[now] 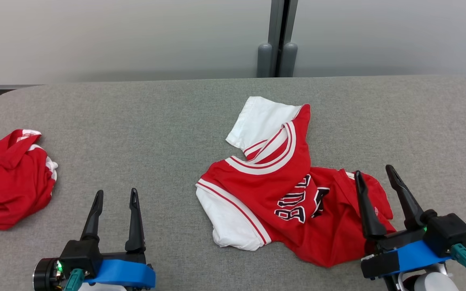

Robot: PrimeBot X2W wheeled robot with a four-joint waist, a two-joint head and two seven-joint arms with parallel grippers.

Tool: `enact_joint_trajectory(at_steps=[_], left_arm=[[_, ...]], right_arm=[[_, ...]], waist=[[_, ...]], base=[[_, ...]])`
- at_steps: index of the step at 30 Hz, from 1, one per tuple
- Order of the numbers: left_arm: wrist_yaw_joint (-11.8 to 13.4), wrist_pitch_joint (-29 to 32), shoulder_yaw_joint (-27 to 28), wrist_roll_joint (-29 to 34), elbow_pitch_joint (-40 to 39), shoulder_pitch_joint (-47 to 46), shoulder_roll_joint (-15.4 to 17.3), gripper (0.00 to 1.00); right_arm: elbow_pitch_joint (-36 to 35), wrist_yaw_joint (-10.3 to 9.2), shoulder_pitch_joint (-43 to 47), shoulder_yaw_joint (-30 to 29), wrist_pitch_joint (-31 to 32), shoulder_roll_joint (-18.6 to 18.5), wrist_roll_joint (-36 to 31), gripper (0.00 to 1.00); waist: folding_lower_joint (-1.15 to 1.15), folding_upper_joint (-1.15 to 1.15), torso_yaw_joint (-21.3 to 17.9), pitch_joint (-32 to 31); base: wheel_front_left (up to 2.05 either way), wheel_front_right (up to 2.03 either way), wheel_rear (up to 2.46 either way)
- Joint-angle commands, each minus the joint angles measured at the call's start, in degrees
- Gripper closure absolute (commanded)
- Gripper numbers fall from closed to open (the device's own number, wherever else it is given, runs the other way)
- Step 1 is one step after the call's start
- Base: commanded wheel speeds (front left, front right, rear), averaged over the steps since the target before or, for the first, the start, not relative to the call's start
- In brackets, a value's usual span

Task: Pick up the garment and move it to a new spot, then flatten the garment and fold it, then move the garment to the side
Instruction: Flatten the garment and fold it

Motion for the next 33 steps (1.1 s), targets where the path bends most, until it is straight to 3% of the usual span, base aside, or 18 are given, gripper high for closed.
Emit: enact_joint_trajectory(at_steps=[1,6,14,21,33], left_arm=[[-0.19,-0.17,0.15,0.29,-0.03,-0.66,-0.02,0.00],[-1.07,-0.17,-0.19,1.47,0.73,-2.73,-0.02,0.00],[-4.72,-0.17,-2.35,4.11,6.92,-12.36,0.80,0.00],[-6.45,-0.16,-6.99,5.46,18.20,-21.38,2.62,0.00],[-6.81,-0.16,-14.63,2.47,40.57,-29.25,4.18,0.00]], right_arm=[[0.53,0.01,-0.58,0.30,-0.03,0.31,-0.56,0.00],[1.28,0.01,-0.99,0.02,-0.03,0.35,-0.79,0.00],[0.98,0.01,-2.67,1.00,-0.02,0.08,-0.72,0.00],[1.09,0.01,-3.65,0.72,-0.02,0.34,-0.64,0.00],[1.38,0.01,-3.46,-0.51,-0.03,0.13,-0.65,0.00]], waist=[[0.00,0.00,-0.21,0.07],[0.00,0.00,-1.37,0.76],[0.00,0.00,-4.75,3.21],[0.00,0.00,-8.20,5.56],[0.00,0.00,-11.65,7.09]], base=[[0.00,0.00,0.00],[0.00,0.00,0.00],[0.00,0.00,0.00],[0.00,0.00,0.00],[0.00,0.00,0.00]])
